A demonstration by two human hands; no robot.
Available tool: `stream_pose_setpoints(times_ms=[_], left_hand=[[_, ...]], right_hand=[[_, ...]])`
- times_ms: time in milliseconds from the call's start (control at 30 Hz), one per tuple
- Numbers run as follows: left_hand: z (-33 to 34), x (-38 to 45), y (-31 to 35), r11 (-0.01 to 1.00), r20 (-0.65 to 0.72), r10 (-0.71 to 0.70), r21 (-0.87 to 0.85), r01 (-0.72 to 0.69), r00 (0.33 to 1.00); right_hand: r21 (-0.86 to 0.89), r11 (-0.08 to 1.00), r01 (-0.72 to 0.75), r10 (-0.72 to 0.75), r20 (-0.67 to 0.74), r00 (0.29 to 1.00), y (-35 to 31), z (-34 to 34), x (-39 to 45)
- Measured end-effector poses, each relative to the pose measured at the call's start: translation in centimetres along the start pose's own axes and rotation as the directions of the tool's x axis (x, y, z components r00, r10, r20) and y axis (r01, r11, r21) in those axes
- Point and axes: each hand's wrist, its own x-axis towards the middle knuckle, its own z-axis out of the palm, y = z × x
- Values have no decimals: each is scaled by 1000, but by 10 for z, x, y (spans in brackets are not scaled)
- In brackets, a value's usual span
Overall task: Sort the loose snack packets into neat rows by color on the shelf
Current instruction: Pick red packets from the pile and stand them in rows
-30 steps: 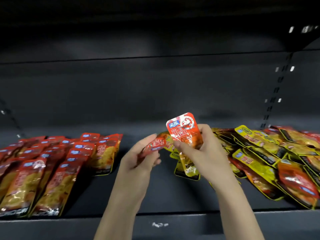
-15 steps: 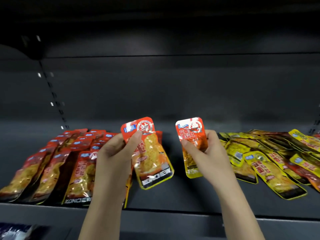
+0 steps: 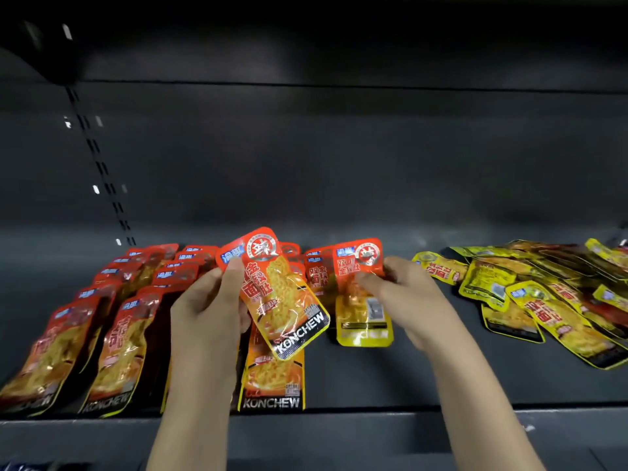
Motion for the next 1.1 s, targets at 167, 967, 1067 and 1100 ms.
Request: stream_pose_setpoints(times_ms=[167,967,1067,1100], left_hand=[[-10,5,-6,999,19,-35,-15,36,999],[22,7,3,878,329,-40,463,-124,944],[40,12,2,819,373,-76,552,-155,925],[45,13,1,791,384,-78,586,-177,920]], right_hand=[[-155,984,-89,100,67,993,9,19,23],[-363,931,-46,-18,-171,985,15,5,8],[-390,920,-43,-42,-206,978,22,-10,4],[-400,916,-41,-49,-212,976,25,-15,3]])
